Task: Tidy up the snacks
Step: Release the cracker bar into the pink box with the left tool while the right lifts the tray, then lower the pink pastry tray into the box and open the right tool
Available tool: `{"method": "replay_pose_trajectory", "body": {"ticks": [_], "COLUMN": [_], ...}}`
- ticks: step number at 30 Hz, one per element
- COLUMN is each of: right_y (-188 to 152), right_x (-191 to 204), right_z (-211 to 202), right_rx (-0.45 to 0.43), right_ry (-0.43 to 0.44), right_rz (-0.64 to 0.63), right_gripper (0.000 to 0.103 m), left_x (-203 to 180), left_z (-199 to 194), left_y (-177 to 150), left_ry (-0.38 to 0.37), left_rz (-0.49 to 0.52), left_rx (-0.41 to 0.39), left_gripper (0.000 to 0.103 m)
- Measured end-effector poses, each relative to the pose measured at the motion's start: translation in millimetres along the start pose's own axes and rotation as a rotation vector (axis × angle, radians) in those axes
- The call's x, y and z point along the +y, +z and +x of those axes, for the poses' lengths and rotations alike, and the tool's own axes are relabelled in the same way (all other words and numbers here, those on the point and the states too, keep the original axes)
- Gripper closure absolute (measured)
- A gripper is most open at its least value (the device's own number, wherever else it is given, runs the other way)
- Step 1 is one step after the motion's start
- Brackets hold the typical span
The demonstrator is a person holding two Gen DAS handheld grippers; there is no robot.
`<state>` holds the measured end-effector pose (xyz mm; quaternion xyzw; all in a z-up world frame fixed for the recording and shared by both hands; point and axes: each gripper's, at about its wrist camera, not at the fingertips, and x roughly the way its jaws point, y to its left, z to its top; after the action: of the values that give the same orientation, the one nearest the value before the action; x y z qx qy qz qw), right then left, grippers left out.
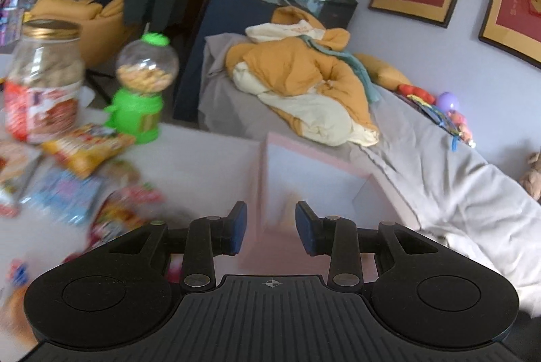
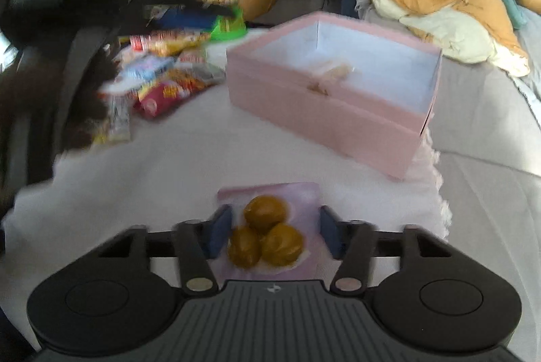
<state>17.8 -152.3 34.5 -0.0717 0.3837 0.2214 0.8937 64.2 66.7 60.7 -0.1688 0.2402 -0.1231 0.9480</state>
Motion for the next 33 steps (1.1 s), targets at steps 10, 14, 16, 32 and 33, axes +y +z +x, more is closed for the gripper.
{"method": "replay_pose_trajectory", "body": {"ticks": [10, 14, 16, 32, 33], "right_y": [51, 34, 20, -1, 1], "right_x": [-4, 7, 10, 1, 3], "right_z": [-21, -16, -9, 0, -4], "right_rx": [-0.041, -0.008, 0.004, 0.057, 0.043], "right_ry": [0.022, 0.017, 0.005, 0.033, 0.017], "right_rz": [-0.015, -0.084, -0.111, -0.069, -0.078], "right_gripper": [0.092, 0.043, 0.033, 0.030, 0.031], "left_x": [17, 13, 11, 2, 1], "left_z": [-38, -34, -31, -36, -35], "left_y": [-46, -64, -70, -76, -77], "left_ry": [0.027, 0.014, 0.004, -0.026, -0.026], "left_rz": [0.011, 0.033, 0.034, 0.049, 0.049], "left_rx": [0.101, 0.155, 0.180, 0.200, 0.202], "left_gripper": [0.066, 0.066, 0.066, 0.066, 0.066]}}
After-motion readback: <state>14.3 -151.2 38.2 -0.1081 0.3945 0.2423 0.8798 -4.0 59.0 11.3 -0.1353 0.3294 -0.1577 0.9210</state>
